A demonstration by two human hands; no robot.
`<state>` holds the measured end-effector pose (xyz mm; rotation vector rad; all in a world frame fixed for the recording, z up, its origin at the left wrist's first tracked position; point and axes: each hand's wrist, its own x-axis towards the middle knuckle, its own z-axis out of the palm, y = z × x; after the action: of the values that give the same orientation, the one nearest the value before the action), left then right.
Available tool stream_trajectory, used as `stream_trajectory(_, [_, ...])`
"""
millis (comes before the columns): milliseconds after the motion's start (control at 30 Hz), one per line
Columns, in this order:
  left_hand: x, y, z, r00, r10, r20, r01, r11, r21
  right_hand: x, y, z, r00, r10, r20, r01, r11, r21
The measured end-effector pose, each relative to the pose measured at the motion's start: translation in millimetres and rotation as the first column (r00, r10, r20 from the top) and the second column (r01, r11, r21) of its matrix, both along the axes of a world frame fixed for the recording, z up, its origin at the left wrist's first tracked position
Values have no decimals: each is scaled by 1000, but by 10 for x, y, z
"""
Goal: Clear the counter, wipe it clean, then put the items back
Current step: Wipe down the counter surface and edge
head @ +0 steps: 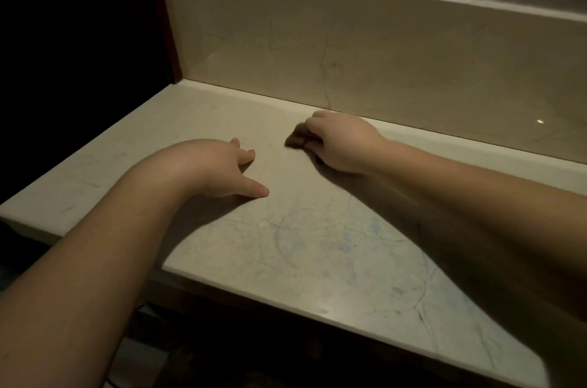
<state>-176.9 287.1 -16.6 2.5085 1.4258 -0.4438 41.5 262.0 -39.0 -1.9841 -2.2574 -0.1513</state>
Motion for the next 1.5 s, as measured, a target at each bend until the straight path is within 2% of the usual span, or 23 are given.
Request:
stream_trajectory(100, [-2, 12, -6, 1000, 2, -4, -2, 1000, 3, -44, -275, 31, 998, 68, -8, -68, 997, -33])
stream_trajectory(233, [-17, 20, 28, 1000, -3, 12, 3, 1000, -8, 177, 46, 192, 986, -157, -58, 149, 981, -124])
stream_trajectory(300, [-33, 24, 31, 1000, -2, 20, 2, 1000, -17, 293, 250, 185, 955, -272, -121, 262, 961, -89])
stream_trajectory(367, [-47, 30, 20, 1000, 0, 25, 0, 1000, -22, 330, 373, 103, 938, -308, -161, 306, 951, -42])
stream_trajectory(533, [-56, 42, 6, 1000, 7, 26, -6, 1000, -21, 124, 153, -41, 980, -125, -158, 130, 991, 21])
stream_trajectory(667, [-88, 67, 7, 999, 3, 41, -2, 999, -37, 9, -244, -68, 981, 65, -185, -70, 997, -18])
stream_trajectory(733, [-95, 74, 28, 999, 10, 45, -8, 999, -53, 66, -202, -19, 987, 52, -149, -58, 998, -37])
stream_trajectory(867, [-80, 66, 50, 1000, 2, 26, -1, 999, -44, 247, 240, 60, 988, -155, -24, 154, 987, -49])
stream_trajectory(933, [-74, 56, 42, 1000, 6, 31, -5, 999, -43, 192, 289, 11, 989, -141, -53, 139, 990, -31])
stream_trajectory(1033, [-75, 49, 20, 999, 15, 47, -13, 999, -36, -113, -97, 9, 989, 33, -144, -38, 999, -33])
stream_trajectory(1133, [-62, 40, 8, 999, -2, 33, 3, 1000, -17, -342, -578, 21, 952, 246, -184, -265, 960, -87])
stream_trajectory(1200, [-66, 31, 14, 999, -1, 33, 1, 1000, -12, -348, -646, 63, 938, 286, -197, -316, 939, -138])
stream_trajectory(1267, [-87, 20, 13, 999, 12, 49, -11, 1000, -15, -248, -477, 80, 953, 250, -170, -277, 947, -164])
stream_trajectory(1400, [-101, 4, -3, 998, 19, 61, -19, 1000, -2, 16, -24, 68, 997, -22, -69, 13, 993, -118])
stream_trajectory(1467, [-107, 2, 2, 998, 16, 68, -16, 1000, -8, -66, -69, 49, 996, -21, -82, 12, 994, -104])
stream_trajectory(1500, [-112, 3, 6, 997, 12, 74, -12, 1000, -13, -151, -182, 52, 993, 27, -115, -40, 994, -105])
